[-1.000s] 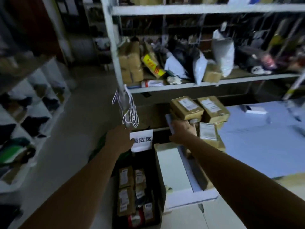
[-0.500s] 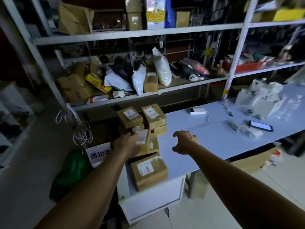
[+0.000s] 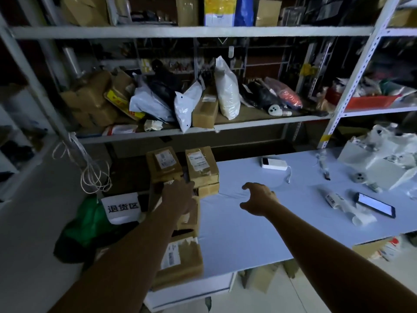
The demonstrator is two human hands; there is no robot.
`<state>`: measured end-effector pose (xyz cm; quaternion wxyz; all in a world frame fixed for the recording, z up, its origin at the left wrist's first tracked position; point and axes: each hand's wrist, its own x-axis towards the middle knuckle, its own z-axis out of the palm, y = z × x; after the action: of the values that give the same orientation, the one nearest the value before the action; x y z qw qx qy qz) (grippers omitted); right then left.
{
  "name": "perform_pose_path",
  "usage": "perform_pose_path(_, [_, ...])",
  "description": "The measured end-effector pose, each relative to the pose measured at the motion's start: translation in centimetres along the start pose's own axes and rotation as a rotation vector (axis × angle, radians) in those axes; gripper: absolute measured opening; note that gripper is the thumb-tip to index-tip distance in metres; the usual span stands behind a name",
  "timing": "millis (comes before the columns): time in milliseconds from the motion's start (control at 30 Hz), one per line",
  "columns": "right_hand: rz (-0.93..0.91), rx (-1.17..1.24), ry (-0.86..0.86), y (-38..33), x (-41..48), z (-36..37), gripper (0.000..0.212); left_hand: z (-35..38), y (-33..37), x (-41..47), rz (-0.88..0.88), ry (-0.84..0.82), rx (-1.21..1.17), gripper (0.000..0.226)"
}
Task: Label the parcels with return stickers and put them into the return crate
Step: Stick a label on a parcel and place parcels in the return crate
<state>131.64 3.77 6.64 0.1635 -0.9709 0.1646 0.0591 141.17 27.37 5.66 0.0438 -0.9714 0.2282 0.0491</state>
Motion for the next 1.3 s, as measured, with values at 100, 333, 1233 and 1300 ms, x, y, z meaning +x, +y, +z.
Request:
perform_pose_path(100, [0.03, 0.072, -0.014, 0.6, 4.1, 0.0, 0.062, 0.9, -0.1, 3.8, -0.036, 0.002, -0.122, 0.058])
perform_pose_path(333, [0.029, 0.5, 0.007, -0.2, 13.2, 2.0, 0.065, 1.9, -0.5, 11.1, -0.205, -0.05, -0.456, 0.042])
perform_pose_path(1233, [-0.246, 0.864, -0.281, 2.3, 27.2, 5.9, 0.057, 6.2, 6.6, 18.2, -0.692, 0.248, -0.998, 0.02])
perform_pose_path(1300, [-0.235, 0.889, -0.281, 4.4, 25.4, 5.0, 0.057, 5.7, 8.2, 16.7, -0.636, 0.257, -1.024, 0.02])
